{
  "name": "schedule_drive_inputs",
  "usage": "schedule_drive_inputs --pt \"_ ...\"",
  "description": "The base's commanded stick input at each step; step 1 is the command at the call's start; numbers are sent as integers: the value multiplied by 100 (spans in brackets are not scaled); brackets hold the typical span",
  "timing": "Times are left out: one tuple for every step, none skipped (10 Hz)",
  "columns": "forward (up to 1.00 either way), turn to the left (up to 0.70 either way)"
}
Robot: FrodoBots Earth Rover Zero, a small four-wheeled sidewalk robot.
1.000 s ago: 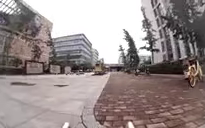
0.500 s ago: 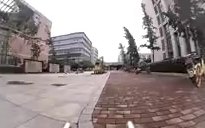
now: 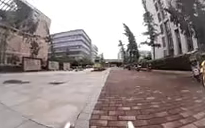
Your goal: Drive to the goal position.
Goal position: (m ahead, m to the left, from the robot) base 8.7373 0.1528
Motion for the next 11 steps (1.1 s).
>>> schedule_drive_inputs --pt "45 0" --pt "45 0" --pt "45 0" --pt "45 0" --pt "45 0" --pt "45 0" --pt "45 0" --pt "45 0" --pt "45 0" --pt "45 0" --pt "45 0"
